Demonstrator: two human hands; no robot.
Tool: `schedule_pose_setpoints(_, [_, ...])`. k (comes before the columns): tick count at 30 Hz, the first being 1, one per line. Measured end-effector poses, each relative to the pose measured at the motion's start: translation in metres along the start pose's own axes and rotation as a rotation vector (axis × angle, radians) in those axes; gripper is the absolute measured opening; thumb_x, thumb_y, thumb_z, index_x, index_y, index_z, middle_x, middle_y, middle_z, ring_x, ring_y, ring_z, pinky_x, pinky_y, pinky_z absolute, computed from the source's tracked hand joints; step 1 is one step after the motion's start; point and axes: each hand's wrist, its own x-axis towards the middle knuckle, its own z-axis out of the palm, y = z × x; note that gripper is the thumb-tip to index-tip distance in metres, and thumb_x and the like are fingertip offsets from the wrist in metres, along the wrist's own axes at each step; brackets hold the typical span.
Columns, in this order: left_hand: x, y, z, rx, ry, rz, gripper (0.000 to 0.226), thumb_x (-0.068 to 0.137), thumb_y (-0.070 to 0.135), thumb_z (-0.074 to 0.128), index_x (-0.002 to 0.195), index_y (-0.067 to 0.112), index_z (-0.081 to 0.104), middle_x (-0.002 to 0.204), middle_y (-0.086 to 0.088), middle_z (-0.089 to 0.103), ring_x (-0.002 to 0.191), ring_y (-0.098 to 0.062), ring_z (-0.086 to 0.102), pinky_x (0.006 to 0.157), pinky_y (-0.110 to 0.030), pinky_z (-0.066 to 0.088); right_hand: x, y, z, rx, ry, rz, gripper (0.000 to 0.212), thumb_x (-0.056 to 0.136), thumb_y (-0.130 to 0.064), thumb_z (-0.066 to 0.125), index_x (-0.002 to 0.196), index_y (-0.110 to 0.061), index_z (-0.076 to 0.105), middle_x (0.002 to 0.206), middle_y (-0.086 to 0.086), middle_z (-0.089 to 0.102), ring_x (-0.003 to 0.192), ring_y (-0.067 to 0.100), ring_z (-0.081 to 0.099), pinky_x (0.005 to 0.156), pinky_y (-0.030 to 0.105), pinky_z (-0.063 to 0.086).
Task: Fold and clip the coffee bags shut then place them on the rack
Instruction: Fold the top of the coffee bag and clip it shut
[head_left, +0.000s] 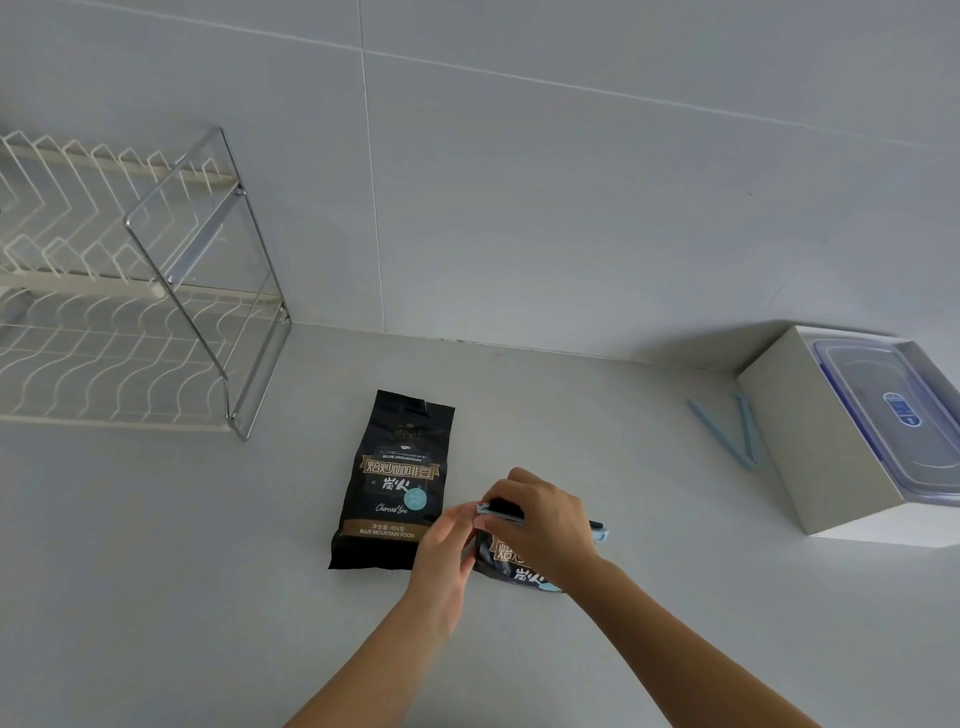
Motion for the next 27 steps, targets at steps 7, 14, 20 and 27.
schedule_pose_setpoints(7, [0.001, 0.003, 0.001, -0.065, 0.027, -0.053, 0.019, 0.091, 0.03, 0.053, 0.104, 0.019, 0.063, 0.114, -0.001, 0.064, 0.113, -0.015, 0.051, 0.108, -0.036, 0.025, 0.004, -0.004, 0.0, -0.016, -0.022, -0.018, 0.021, 0.082, -0.05, 0.058, 0.083, -0.029, 0.057, 0.086, -0.012, 0.059, 0.068, 0.008, 0.051, 0.051, 0.018, 0.029])
schedule_pose_setpoints(14, [-0.001, -0.002, 0.001, -0.13, 0.116, -0.075, 0.014, 0.084, 0.026, 0.064, 0.097, 0.021, 0.064, 0.111, -0.002, 0.065, 0.11, -0.017, 0.052, 0.108, -0.036, 0.029, 0.001, 0.001, -0.002, -0.016, -0.054, -0.049, 0.022, 0.083, -0.05, 0.055, 0.083, -0.028, 0.055, 0.084, -0.012, 0.058, 0.067, 0.009, 0.052, 0.053, 0.017, 0.031])
schedule_pose_setpoints(20, [-0.002, 0.0, -0.001, -0.149, 0.113, -0.126, 0.018, 0.083, 0.022, 0.066, 0.1, 0.018, 0.064, 0.113, -0.005, 0.065, 0.112, -0.018, 0.054, 0.11, -0.038, 0.028, 0.0, 0.003, -0.002, -0.018, -0.106, -0.133, 0.015, 0.087, -0.043, 0.055, 0.086, -0.028, 0.058, 0.086, -0.011, 0.06, 0.068, 0.009, 0.05, 0.054, 0.019, 0.031])
schedule_pose_setpoints(27, [-0.001, 0.009, -0.007, -0.115, -0.037, -0.164, 0.033, 0.074, 0.029, 0.068, 0.104, 0.016, 0.062, 0.11, -0.005, 0.067, 0.103, -0.012, 0.058, 0.108, -0.036, 0.027, -0.012, 0.002, 0.003, 0.064, 0.034, -0.08, 0.012, 0.08, -0.04, 0.064, 0.081, -0.029, 0.06, 0.082, -0.012, 0.059, 0.065, 0.005, 0.052, 0.054, 0.018, 0.039])
